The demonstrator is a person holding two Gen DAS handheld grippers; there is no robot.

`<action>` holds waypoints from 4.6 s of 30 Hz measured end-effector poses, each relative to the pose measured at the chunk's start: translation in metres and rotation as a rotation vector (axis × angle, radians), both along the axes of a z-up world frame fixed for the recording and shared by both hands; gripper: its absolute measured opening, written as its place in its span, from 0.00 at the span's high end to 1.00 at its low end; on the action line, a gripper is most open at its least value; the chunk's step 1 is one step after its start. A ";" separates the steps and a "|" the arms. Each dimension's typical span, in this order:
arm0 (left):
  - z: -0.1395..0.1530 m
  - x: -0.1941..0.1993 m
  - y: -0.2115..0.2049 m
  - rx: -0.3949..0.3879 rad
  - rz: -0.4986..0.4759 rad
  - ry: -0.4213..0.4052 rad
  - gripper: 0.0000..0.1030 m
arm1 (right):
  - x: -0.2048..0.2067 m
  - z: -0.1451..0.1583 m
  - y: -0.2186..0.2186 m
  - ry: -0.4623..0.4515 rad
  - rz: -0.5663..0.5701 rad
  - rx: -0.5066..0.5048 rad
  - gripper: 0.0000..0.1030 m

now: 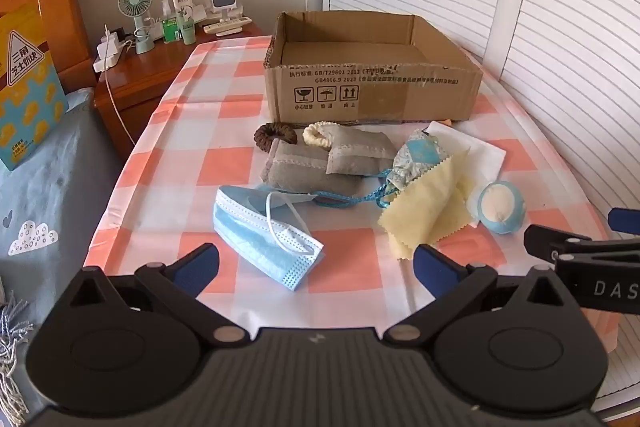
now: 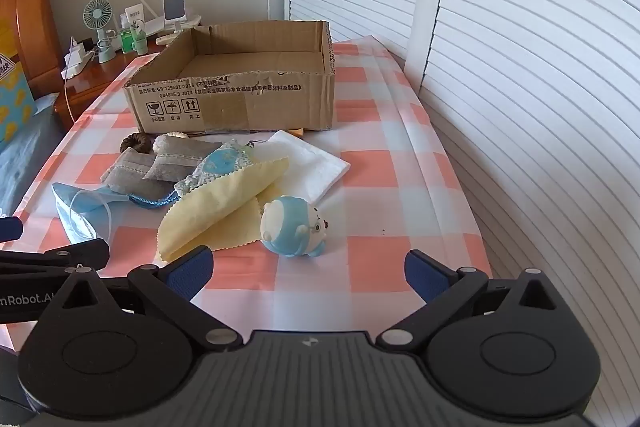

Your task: Organize soft objects

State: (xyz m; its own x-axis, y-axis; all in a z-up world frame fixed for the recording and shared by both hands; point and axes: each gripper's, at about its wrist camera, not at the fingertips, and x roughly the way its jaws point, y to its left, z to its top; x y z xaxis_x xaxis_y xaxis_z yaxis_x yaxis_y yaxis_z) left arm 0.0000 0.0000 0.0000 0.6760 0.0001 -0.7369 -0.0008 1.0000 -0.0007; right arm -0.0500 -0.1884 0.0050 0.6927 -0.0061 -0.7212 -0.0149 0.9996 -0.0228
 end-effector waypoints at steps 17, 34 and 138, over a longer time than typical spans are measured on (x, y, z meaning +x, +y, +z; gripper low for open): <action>0.000 0.000 -0.001 -0.001 -0.005 0.002 0.00 | 0.000 0.000 0.000 0.004 0.003 0.006 0.00; 0.000 0.000 -0.003 -0.003 -0.008 0.002 0.01 | 0.000 0.000 -0.001 0.004 0.004 0.007 0.00; -0.062 0.060 0.065 0.134 -0.525 -0.039 0.10 | 0.050 -0.075 -0.020 -0.014 0.192 -0.014 0.00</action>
State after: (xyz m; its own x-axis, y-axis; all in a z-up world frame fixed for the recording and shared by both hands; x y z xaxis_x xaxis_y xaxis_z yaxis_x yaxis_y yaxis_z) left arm 0.0601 0.0650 -0.0623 0.6376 -0.2528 -0.7277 0.4961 0.8574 0.1368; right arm 0.0001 -0.2083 -0.0701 0.6919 0.1174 -0.7124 -0.2051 0.9780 -0.0380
